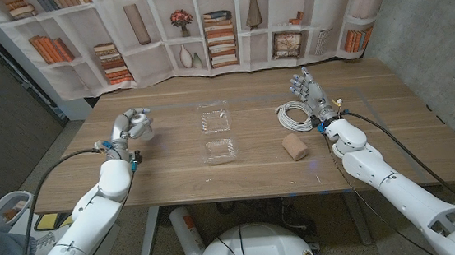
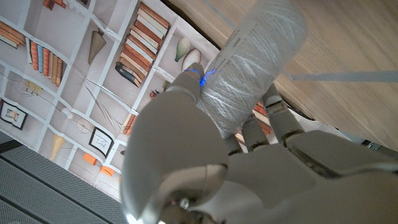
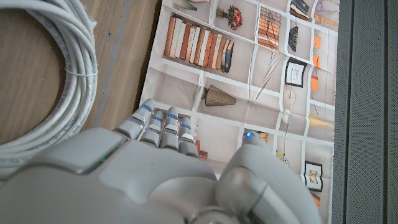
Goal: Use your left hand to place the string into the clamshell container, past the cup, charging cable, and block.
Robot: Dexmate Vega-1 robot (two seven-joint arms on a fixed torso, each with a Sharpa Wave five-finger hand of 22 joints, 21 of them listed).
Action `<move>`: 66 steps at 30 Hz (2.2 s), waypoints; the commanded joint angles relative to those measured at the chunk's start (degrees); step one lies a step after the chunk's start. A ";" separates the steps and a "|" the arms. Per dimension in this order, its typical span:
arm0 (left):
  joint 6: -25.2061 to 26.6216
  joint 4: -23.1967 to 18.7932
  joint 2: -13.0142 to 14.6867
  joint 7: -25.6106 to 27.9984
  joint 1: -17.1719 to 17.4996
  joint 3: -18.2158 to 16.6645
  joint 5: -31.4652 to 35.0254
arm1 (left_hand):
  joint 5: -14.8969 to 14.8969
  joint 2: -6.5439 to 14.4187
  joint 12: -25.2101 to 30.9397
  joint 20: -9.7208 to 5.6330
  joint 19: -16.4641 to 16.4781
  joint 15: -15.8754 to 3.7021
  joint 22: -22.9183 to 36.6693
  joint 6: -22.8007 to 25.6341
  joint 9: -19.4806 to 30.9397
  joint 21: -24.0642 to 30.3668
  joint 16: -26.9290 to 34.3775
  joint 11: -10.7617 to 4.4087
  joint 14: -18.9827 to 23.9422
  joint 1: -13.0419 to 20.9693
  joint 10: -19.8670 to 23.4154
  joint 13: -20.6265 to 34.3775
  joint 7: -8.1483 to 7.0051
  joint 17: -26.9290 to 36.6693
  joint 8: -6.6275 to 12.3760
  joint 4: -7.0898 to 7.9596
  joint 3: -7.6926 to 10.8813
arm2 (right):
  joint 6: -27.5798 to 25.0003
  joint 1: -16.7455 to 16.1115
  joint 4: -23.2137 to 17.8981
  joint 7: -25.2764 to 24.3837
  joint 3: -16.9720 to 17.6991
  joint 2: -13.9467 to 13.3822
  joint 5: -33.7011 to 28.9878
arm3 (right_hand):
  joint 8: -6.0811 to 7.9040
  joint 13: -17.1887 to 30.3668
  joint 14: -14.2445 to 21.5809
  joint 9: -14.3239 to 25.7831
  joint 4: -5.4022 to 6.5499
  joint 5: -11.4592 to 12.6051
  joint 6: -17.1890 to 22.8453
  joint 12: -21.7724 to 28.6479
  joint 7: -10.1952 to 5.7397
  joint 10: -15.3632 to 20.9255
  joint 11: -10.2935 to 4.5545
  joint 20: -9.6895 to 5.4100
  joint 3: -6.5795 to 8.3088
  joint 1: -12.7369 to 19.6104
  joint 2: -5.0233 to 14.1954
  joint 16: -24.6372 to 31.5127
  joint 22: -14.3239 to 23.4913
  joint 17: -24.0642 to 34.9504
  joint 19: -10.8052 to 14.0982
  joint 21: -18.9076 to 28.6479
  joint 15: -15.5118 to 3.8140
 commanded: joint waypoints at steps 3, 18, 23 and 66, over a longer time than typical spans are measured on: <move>-3.15 -0.13 1.97 -3.47 -0.68 -0.45 -1.25 | 0.17 1.86 0.55 -0.94 0.77 -4.68 0.10 0.46 0.31 0.61 -0.11 -0.62 2.17 0.54 1.46 0.64 0.23 0.48 0.75 1.61 3.06 | -0.71 -0.34 -1.36 -1.26 0.05 -0.59 -0.65 | 0.04 0.27 0.58 0.27 -0.16 -0.01 0.45 0.05 0.18 0.51 -0.05 0.18 0.00 0.14 0.47 -0.18 0.24 0.09 0.57 -0.09 -0.11; -5.49 0.24 3.70 -8.15 -1.73 -1.61 -4.25 | 0.31 1.71 1.09 -1.45 0.57 -5.04 0.05 1.74 0.23 1.65 -0.44 -0.77 2.95 0.43 2.87 1.73 0.30 1.13 1.99 1.35 3.59 | -1.25 -0.15 -1.64 -2.13 -0.19 -0.50 -1.13 | 0.04 0.27 0.66 0.27 -0.24 -0.04 0.52 0.03 0.24 0.53 -0.12 0.12 -0.04 0.18 0.57 -0.18 0.25 0.08 0.66 -0.32 -0.08; -6.72 0.86 4.14 -9.87 -2.37 -1.63 -5.14 | 0.38 1.71 1.26 -1.55 0.38 -5.00 0.05 2.15 0.15 1.94 -0.56 -1.08 3.13 0.45 3.35 2.06 0.18 1.33 2.34 1.26 3.79 | -1.29 0.23 -1.18 -2.17 -0.40 -0.16 -1.25 | 0.03 0.27 0.66 0.27 -0.26 -0.05 0.52 0.05 0.23 0.59 -0.07 0.05 -0.07 0.18 0.59 -0.19 0.25 0.09 0.71 -0.39 -0.09; -12.10 -1.24 6.78 -15.09 -4.78 1.24 -6.28 | 0.97 1.05 1.47 -3.34 0.00 -4.88 0.00 3.60 -1.04 5.50 -1.39 0.06 4.39 0.28 5.10 4.75 0.31 3.24 4.23 0.82 5.15 | -1.06 0.28 -1.70 -3.52 -0.14 -0.24 -2.00 | 0.04 0.27 0.67 0.27 -0.41 -0.15 0.70 0.06 0.30 0.82 -0.02 -0.19 -0.29 0.14 0.71 -0.24 0.28 0.09 0.67 -1.06 -0.30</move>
